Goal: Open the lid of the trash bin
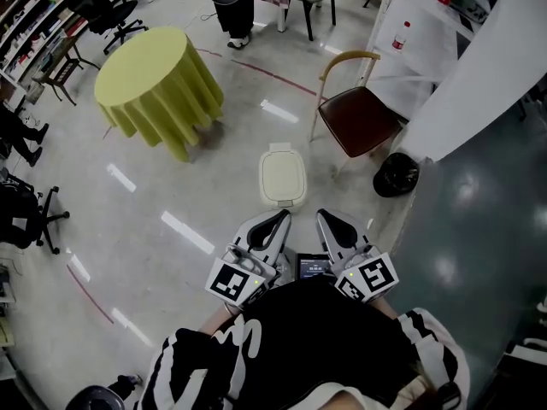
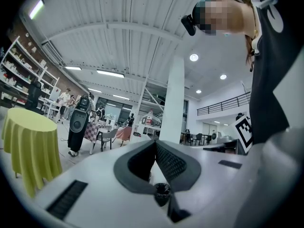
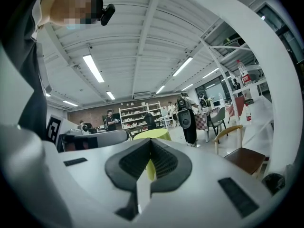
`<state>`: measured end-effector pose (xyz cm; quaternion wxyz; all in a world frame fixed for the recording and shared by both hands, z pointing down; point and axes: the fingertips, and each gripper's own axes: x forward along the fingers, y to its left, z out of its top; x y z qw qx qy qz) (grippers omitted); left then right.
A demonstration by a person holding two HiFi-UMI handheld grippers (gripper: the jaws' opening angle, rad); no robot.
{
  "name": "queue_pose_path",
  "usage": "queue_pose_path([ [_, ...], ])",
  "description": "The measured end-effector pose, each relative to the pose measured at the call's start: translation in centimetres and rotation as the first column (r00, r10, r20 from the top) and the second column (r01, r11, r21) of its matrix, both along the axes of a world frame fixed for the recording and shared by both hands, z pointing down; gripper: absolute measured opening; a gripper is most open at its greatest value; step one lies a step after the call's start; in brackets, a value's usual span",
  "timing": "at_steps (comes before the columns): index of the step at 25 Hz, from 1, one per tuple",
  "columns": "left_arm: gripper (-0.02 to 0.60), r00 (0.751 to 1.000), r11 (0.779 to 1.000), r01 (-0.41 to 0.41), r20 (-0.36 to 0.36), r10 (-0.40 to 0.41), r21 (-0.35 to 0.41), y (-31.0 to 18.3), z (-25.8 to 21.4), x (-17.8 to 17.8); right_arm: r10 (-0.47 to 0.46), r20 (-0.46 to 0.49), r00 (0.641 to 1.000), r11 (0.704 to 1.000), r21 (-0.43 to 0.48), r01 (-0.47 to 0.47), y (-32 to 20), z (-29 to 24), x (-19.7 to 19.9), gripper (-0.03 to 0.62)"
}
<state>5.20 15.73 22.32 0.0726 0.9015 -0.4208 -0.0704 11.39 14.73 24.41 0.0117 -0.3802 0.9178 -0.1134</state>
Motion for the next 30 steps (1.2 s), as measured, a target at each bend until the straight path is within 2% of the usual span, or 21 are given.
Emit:
queue_pose_path([
  [13,0.008,1.000,1.000,-0.011,-0.002,0.011,-0.008,-7.4,0.0,-2.6,0.000,-0.003,1.000,1.000,-0.008,0.000,-7.1,0.1,-2.8,0.003],
  [30,0.008,0.998,0.999,-0.053,-0.013,0.053,0.002,-15.7,-1.1,-6.2,0.063,-0.004,0.998,0.998,0.009,-0.063,-15.4,-1.5,-5.9,0.003],
])
